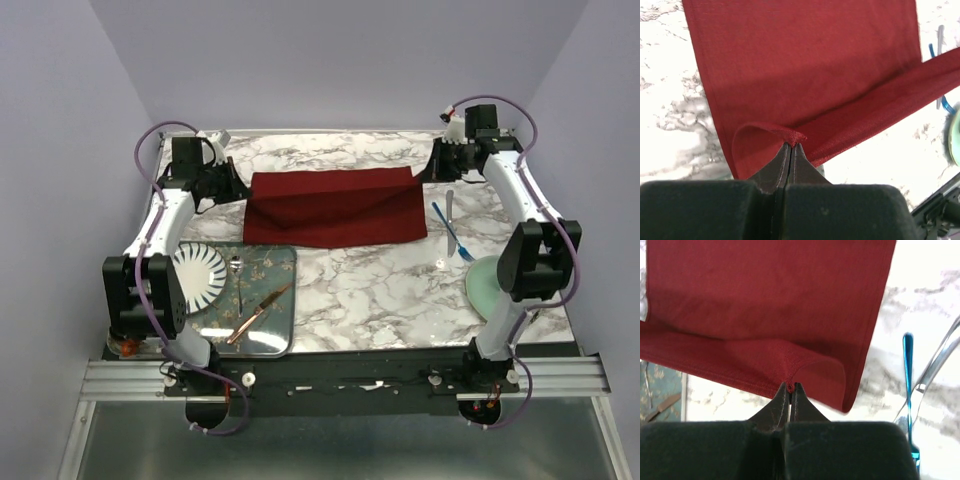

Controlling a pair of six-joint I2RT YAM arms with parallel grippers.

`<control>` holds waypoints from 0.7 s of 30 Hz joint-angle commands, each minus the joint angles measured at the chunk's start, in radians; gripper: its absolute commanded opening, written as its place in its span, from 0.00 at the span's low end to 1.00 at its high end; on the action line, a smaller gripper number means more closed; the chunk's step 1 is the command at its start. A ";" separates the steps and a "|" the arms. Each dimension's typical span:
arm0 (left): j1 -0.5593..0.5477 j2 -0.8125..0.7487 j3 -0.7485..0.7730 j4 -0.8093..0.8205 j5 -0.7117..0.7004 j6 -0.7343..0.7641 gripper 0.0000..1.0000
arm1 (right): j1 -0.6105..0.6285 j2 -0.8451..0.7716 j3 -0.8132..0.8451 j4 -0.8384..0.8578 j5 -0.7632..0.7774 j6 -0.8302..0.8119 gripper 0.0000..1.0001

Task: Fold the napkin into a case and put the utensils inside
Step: Fold and flatten the napkin at the center of the board, then move the rectangle-folded napkin to the center of the board.

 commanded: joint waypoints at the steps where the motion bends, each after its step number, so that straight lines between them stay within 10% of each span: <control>1: 0.029 0.179 0.126 0.017 -0.170 -0.001 0.00 | -0.048 0.177 0.163 0.024 0.199 -0.039 0.01; 10: 0.020 0.427 0.296 0.053 -0.195 -0.045 0.01 | -0.043 0.427 0.395 0.019 0.151 0.016 0.13; 14: 0.023 0.507 0.379 0.030 -0.201 -0.036 0.33 | -0.043 0.476 0.462 0.015 0.141 0.019 0.69; 21: 0.032 0.564 0.526 -0.002 -0.190 0.042 0.80 | -0.045 0.516 0.552 0.016 0.128 -0.064 0.89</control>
